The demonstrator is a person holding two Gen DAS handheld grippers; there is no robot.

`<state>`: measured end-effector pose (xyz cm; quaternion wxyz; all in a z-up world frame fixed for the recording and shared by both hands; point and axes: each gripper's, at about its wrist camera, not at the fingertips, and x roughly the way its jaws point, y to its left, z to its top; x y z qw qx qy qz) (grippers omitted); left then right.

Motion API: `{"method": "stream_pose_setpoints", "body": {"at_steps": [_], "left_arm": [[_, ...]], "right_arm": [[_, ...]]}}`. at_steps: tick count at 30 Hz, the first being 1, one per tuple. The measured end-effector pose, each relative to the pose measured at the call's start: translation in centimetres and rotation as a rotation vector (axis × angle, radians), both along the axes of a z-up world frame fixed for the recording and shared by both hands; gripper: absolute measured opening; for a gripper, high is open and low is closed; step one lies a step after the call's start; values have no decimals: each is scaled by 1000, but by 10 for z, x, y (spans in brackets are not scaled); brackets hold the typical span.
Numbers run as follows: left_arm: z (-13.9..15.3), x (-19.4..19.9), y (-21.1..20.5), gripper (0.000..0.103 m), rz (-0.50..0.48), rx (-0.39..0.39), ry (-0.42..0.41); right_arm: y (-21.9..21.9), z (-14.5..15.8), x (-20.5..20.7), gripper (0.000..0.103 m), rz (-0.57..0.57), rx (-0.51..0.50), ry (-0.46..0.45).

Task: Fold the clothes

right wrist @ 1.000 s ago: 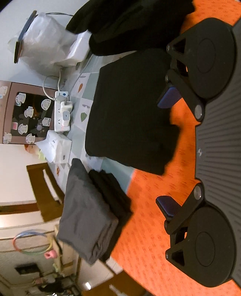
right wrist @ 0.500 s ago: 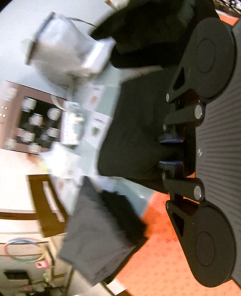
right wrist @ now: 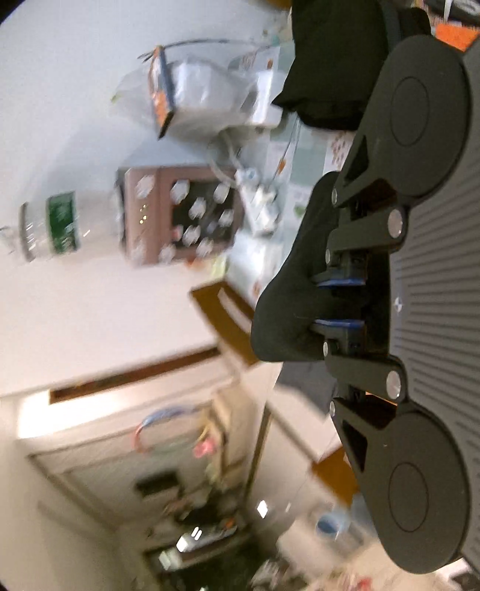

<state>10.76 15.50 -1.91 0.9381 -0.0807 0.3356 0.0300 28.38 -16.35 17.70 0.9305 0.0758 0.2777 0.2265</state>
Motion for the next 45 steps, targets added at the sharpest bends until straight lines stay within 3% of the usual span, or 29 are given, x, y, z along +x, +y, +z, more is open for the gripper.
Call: {"method": "stream_pose_setpoints", "body": {"at_steps": [3, 13, 18, 20, 23, 29, 33, 36, 39, 42, 45], "left_arm": [[9, -10, -8, 101, 7, 12, -24], [37, -70, -37, 101, -10, 70, -88], [41, -108, -44, 101, -11, 78, -82], [35, -115, -47, 101, -6, 89, -62], [23, -121, -49, 101, 4, 102, -25], [1, -115, -46, 101, -3, 123, 34], [-9, -100, -42, 101, -61, 154, 64], [-17, -86, -46, 101, -135, 177, 76], [-25, -71, -54, 101, -224, 205, 73], [-32, -55, -68, 101, -314, 237, 55], [-38, -38, -83, 100, -404, 271, 35]], "right_arm": [[-5, 30, -35, 18, 75, 64, -39], [-35, 77, -128, 18, 325, 258, 107], [-50, 101, -175, 18, 450, 354, 180], [-52, 82, -172, 18, 444, 369, 248], [-47, 27, -145, 19, 394, 359, 366], [-21, -100, -94, 19, 200, 142, 440], [-16, -129, -82, 23, 93, 29, 381], [-12, -150, -72, 33, 13, -56, 335], [-9, -171, -63, 50, -67, -141, 288], [-25, -165, -78, 59, -116, -171, 266], [-44, -160, -97, 61, -162, -198, 251]]}}
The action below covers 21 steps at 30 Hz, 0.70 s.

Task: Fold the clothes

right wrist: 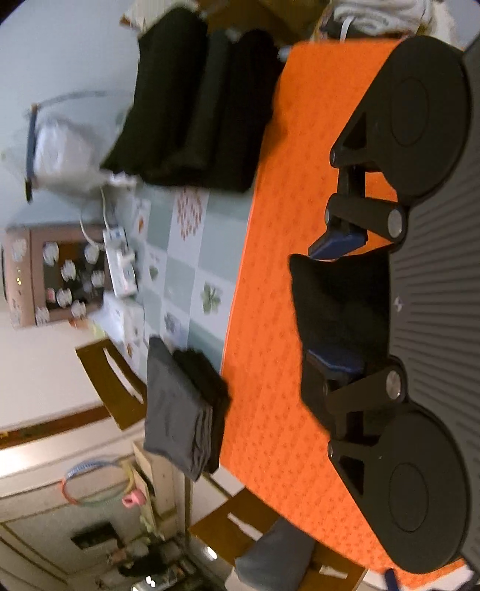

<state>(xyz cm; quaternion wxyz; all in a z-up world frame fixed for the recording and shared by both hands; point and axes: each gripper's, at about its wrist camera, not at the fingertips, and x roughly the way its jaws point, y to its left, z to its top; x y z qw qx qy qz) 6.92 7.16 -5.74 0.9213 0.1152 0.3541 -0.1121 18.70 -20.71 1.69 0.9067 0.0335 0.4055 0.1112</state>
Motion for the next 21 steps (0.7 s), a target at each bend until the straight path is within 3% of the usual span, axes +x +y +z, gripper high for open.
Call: {"method": "stream_pose_setpoints", "body": {"at_steps": [8, 16, 19, 21], "left_arm": [[-17, 43, -41, 97, -247, 78, -38], [-34, 85, -85, 87, -442, 179, -99], [-38, 101, -96, 64, -471, 214, -111], [-36, 114, -96, 37, -466, 193, -92]], "right_arm": [[-22, -28, -94, 61, -71, -61, 98], [-3, -72, -172, 61, -105, -77, 213], [8, -85, -189, 61, -129, -72, 234], [16, -91, -195, 61, -136, -74, 240]]}}
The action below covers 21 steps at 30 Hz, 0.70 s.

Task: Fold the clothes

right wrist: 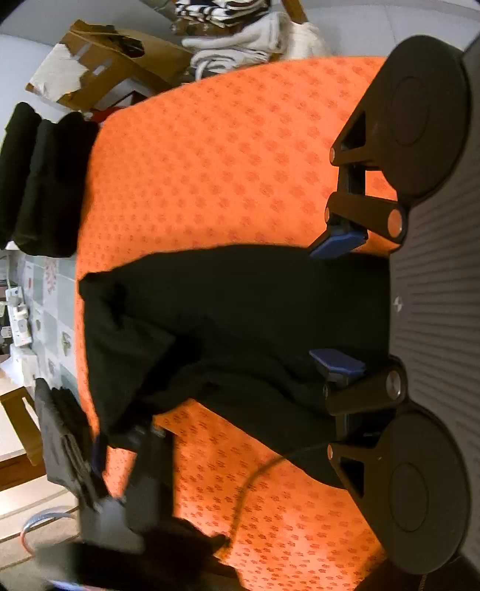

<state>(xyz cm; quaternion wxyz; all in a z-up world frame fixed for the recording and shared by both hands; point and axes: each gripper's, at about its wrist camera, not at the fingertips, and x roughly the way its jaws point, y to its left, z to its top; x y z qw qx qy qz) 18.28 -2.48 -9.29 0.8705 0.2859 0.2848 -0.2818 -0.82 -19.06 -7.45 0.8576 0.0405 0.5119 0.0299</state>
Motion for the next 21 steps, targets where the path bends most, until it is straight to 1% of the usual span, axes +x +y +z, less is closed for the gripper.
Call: {"method": "stream_pose_setpoints", "body": {"at_steps": [1, 2, 3, 5, 9, 10, 12, 14, 15, 16, 17, 18, 19, 21], "left_arm": [[4, 8, 2, 33, 10, -33, 32], [8, 16, 5, 23, 22, -64, 59], [13, 23, 8, 16, 41, -90, 74], [23, 37, 14, 12, 81, -143, 101], [50, 68, 35, 10, 202, -256, 114], [57, 75, 41, 10, 224, -278, 121], [70, 87, 53, 9, 265, -322, 133], [82, 91, 65, 9, 288, -351, 129], [87, 91, 70, 9, 297, -361, 128], [92, 92, 75, 9, 306, -371, 127], [98, 92, 80, 9, 316, -381, 127], [103, 91, 86, 9, 325, -392, 132], [108, 88, 93, 9, 336, -404, 135], [121, 81, 109, 9, 355, -427, 140]], "right_arm": [[5, -3, -3, 61, 0, -5, 2], [10, -5, -4, 61, 1, -9, 2], [13, -6, -3, 61, 1, -12, 2], [21, -9, -1, 61, -2, -10, -1], [31, -16, 5, 62, -4, -55, -11], [33, -18, 7, 65, -3, -71, -12], [36, -22, 11, 68, -2, -103, -12], [39, -26, 14, 67, -1, -135, -13], [41, -29, 16, 63, -1, -152, -14], [42, -31, 18, 45, 0, -168, -14], [43, -30, 19, 36, -6, -173, -14], [41, -27, 19, 16, -16, -176, -17], [38, -22, 18, 11, -30, -179, -28], [28, -4, 15, 10, -70, -180, -64]]}}
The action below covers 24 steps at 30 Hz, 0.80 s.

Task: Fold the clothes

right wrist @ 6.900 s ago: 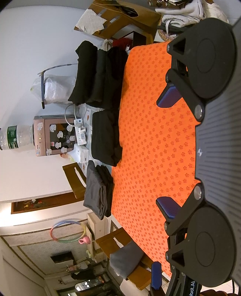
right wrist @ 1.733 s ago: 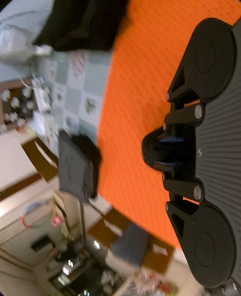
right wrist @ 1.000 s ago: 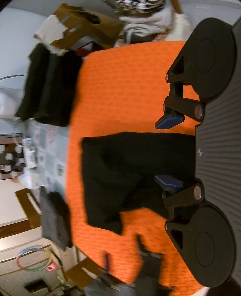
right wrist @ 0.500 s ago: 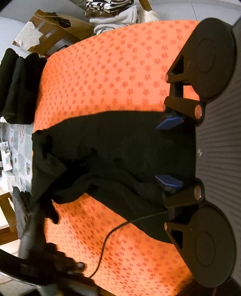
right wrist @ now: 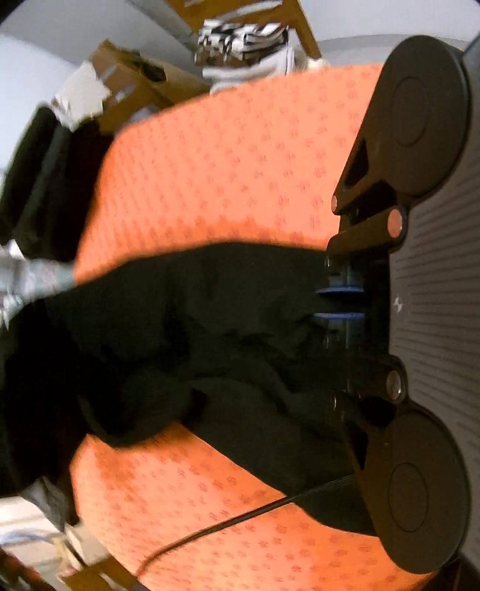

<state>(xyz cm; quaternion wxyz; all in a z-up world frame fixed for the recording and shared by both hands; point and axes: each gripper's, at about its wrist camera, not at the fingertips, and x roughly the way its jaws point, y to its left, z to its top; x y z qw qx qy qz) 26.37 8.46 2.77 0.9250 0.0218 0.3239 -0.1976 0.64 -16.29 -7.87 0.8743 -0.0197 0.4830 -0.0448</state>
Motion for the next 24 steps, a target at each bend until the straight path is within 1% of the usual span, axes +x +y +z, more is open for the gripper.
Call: {"method": "stream_pose_setpoints", "body": {"at_steps": [2, 5, 8, 12, 13, 14, 17, 20, 24], "left_arm": [[14, -10, 19, 9, 29, -19, 10], [39, -29, 55, 9, 106, -69, 39], [63, -49, 92, 9, 174, -131, 82], [85, -76, 126, 9, 199, -209, 136], [89, -81, 128, 9, 197, -219, 129], [93, -85, 130, 9, 192, -224, 118], [107, -81, 124, 8, 176, -198, 22], [127, -61, 113, 8, 171, -193, -88], [168, -33, 97, 8, 164, -222, -225]], "right_arm": [[-17, 27, -6, 10, -39, 4, -49], [-51, 82, -18, 9, -89, 50, -127], [-70, 122, -8, 9, -62, 31, -182], [-93, 172, 9, 9, -13, -10, -251], [-99, 185, 13, 9, -1, -20, -269], [-105, 197, 17, 9, 11, -30, -286], [-122, 235, 30, 9, 49, -61, -337], [-137, 271, 46, 9, 82, -96, -398], [-148, 313, 89, 9, 108, -170, -532]]}}
